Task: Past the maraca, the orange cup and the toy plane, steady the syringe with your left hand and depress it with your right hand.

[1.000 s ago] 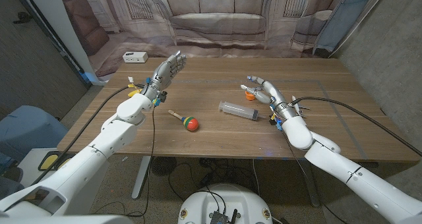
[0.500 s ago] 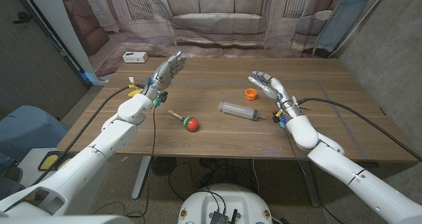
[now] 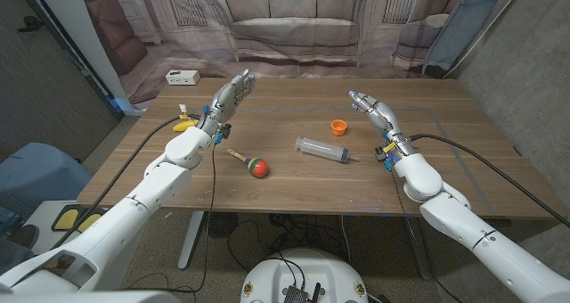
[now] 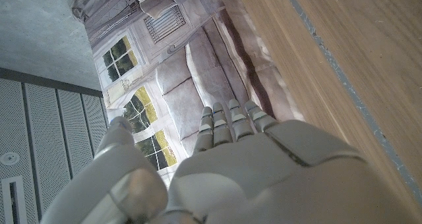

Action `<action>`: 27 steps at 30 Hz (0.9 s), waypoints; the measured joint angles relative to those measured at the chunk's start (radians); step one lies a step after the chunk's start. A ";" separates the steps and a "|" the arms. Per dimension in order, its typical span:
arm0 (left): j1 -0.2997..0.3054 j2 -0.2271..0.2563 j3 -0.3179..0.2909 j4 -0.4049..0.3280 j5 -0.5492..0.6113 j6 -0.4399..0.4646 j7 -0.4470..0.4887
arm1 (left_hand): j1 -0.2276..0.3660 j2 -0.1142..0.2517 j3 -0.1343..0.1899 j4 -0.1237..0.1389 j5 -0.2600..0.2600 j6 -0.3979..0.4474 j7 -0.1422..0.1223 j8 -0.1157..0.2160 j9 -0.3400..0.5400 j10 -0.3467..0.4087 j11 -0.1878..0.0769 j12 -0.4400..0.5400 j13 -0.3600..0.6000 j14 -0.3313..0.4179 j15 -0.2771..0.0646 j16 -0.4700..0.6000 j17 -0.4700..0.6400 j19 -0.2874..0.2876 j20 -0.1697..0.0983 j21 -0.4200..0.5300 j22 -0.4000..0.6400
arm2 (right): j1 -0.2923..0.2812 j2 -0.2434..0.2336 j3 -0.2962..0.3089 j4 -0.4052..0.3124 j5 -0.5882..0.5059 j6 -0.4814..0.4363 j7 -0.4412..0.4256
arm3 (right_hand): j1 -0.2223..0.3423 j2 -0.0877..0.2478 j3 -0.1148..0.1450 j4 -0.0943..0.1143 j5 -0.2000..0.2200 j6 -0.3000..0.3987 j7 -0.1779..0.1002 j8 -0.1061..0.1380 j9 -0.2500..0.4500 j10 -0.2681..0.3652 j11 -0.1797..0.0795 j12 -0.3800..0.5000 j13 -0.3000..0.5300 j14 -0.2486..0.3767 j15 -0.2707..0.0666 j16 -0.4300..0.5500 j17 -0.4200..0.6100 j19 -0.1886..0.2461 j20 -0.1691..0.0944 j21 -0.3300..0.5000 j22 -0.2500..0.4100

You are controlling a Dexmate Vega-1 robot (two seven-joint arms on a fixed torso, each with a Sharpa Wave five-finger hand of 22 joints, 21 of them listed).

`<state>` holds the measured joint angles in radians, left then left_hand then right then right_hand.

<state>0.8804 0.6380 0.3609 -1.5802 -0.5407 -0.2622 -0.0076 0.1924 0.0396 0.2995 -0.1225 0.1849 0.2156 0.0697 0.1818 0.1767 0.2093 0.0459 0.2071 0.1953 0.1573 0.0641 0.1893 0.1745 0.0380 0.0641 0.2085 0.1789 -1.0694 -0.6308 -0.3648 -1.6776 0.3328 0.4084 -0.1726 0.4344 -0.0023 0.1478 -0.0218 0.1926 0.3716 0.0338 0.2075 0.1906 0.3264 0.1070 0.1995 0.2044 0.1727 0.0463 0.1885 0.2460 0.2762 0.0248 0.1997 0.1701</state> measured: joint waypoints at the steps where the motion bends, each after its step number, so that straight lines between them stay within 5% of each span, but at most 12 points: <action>1: 0.000 -0.001 -0.002 0.002 0.000 0.000 0.000 | 0.000 0.000 0.000 0.000 0.000 0.000 0.000 0.000 0.000 0.002 -0.002 0.000 0.000 0.000 0.000 0.000 0.000 0.000 0.000 0.000 0.000 | 0.000 0.000 0.000 0.000 0.006 0.002 0.004 | 0.000 0.000 0.000 0.000 0.000 0.000 0.000 0.000 0.000 -0.002 0.002 0.000 0.000 0.000 0.000 0.000 0.000 0.009 0.002 0.002 0.000; 14: 0.002 0.002 -0.018 0.022 -0.040 -0.013 -0.027 | 0.000 0.000 0.000 0.000 0.000 0.000 0.000 0.000 0.000 0.004 -0.003 0.000 0.000 0.000 0.000 0.000 0.000 0.000 0.000 0.000 0.000 | 0.027 0.045 0.013 0.063 0.131 0.056 0.093 | -0.008 0.008 -0.005 -0.011 -0.004 -0.045 -0.012 -0.016 0.000 -0.043 -0.003 -0.003 0.000 0.104 -0.006 0.041 -0.014 0.187 0.010 0.052 0.005; 27: 0.003 0.020 -0.029 0.044 -0.061 -0.015 -0.052 | 0.000 0.000 0.000 0.000 0.000 0.000 0.000 0.000 0.000 0.004 -0.003 0.000 0.000 0.000 0.000 0.000 0.000 0.000 0.000 -0.002 0.000 | 0.035 0.057 0.015 0.080 0.151 0.039 0.093 | -0.019 0.008 -0.007 -0.016 -0.008 -0.071 -0.038 -0.019 0.000 -0.043 -0.018 -0.003 -0.005 0.099 0.011 0.039 -0.014 0.191 0.028 0.044 0.005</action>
<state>0.8834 0.6577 0.3319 -1.5360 -0.6019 -0.2774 -0.0591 0.1924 0.0396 0.2995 -0.1225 0.1849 0.2158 0.0697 0.1818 0.1767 0.2129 0.0428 0.2071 0.1953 0.1573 0.0641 0.1893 0.1745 0.0380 0.0641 0.2061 0.1789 -1.0348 -0.5743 -0.3498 -1.5973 0.4837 0.4474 -0.0795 0.4153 0.0055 0.1407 -0.0378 0.1848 0.3010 -0.0040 0.1881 0.1907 0.2839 0.0890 0.1962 0.1998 0.2716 0.0569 0.2276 0.2321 0.4674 0.0533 0.2437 0.1748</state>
